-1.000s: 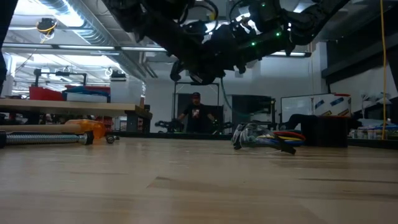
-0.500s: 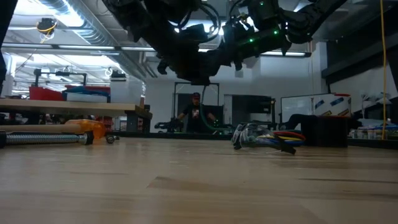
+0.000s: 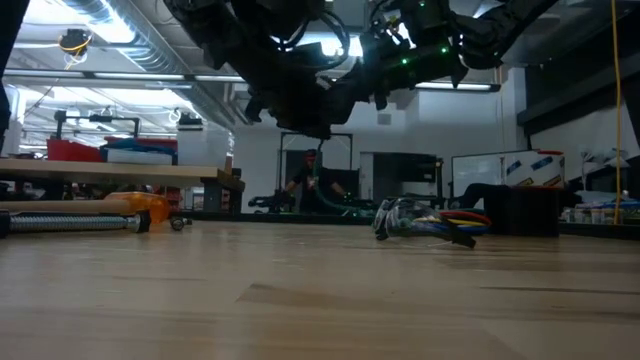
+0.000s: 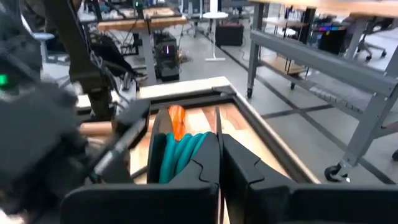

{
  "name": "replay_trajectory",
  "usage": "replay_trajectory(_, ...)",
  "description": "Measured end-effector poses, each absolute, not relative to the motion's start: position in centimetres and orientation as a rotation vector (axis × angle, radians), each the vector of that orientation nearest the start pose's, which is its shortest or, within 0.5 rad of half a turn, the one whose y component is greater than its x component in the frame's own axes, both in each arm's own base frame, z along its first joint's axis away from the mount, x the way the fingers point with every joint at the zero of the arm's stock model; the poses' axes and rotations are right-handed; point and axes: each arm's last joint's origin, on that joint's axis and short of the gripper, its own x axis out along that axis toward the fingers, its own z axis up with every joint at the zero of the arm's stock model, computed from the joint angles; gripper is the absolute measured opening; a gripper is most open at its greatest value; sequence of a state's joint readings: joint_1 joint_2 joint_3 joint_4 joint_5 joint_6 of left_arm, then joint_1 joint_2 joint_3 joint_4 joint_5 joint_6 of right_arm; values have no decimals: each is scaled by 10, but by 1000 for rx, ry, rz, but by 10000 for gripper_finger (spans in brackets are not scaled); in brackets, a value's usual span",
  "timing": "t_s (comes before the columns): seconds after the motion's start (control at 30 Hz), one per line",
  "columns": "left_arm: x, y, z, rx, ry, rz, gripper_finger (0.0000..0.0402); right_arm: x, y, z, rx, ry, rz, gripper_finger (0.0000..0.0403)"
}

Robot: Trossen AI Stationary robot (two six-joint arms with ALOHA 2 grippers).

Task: Coil cords
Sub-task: Coil the green wire on the black spool

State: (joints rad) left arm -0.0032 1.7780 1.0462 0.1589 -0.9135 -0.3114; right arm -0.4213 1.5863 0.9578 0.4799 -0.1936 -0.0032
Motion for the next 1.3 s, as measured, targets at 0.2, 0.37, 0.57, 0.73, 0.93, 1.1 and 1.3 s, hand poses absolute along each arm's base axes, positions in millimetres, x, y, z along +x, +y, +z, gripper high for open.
replay_trajectory(0.2,369,22,195,-41,376,958,94,324,-139,260,41,139,-227,3)
replay_trajectory(0.37,369,22,196,-41,372,962,119,324,-139,259,41,139,-226,3)
replay_trajectory(0.57,369,21,196,-45,374,949,123,324,-139,259,40,136,-226,3)
replay_trajectory(0.73,370,14,196,-58,385,889,123,324,-139,259,39,137,-226,3)
replay_trajectory(0.93,372,5,198,-117,339,870,123,324,-139,262,29,106,-226,3)
replay_trajectory(1.1,373,0,201,-149,298,856,123,325,-139,264,21,82,-224,3)
replay_trajectory(1.3,376,-8,204,-122,262,787,123,325,-138,267,12,50,-179,3)
